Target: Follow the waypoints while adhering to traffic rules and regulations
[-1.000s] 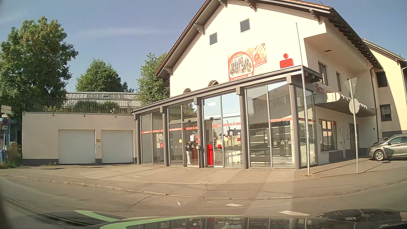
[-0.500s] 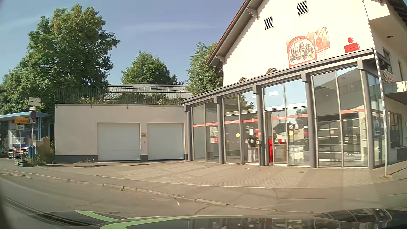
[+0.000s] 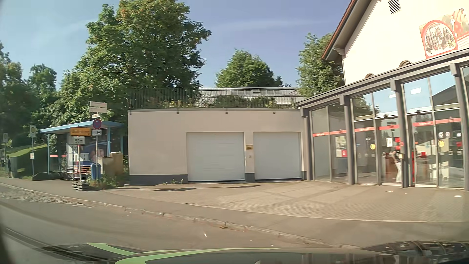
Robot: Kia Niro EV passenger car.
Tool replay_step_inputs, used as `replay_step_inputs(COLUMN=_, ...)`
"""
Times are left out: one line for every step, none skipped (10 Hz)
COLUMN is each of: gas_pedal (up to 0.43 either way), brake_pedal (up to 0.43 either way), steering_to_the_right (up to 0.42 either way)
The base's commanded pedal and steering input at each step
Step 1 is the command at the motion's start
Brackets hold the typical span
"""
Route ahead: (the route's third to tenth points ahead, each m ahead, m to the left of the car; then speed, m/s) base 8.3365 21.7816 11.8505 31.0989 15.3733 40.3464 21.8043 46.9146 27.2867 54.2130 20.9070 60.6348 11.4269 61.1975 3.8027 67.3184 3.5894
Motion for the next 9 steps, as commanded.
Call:
replay_step_inputs(gas_pedal=0.087, brake_pedal=0.000, steering_to_the_right=-0.701)
replay_step_inputs(gas_pedal=0.087, brake_pedal=0.000, steering_to_the_right=-0.709)
replay_step_inputs(gas_pedal=0.087, brake_pedal=0.000, steering_to_the_right=-0.713)
replay_step_inputs(gas_pedal=0.087, brake_pedal=0.000, steering_to_the_right=-0.708)
replay_step_inputs(gas_pedal=0.087, brake_pedal=0.000, steering_to_the_right=-0.704)
replay_step_inputs(gas_pedal=0.087, brake_pedal=0.000, steering_to_the_right=-0.704)
replay_step_inputs(gas_pedal=0.087, brake_pedal=0.000, steering_to_the_right=-0.703)
replay_step_inputs(gas_pedal=0.087, brake_pedal=0.000, steering_to_the_right=-0.695)
replay_step_inputs(gas_pedal=0.087, brake_pedal=0.000, steering_to_the_right=-0.691)
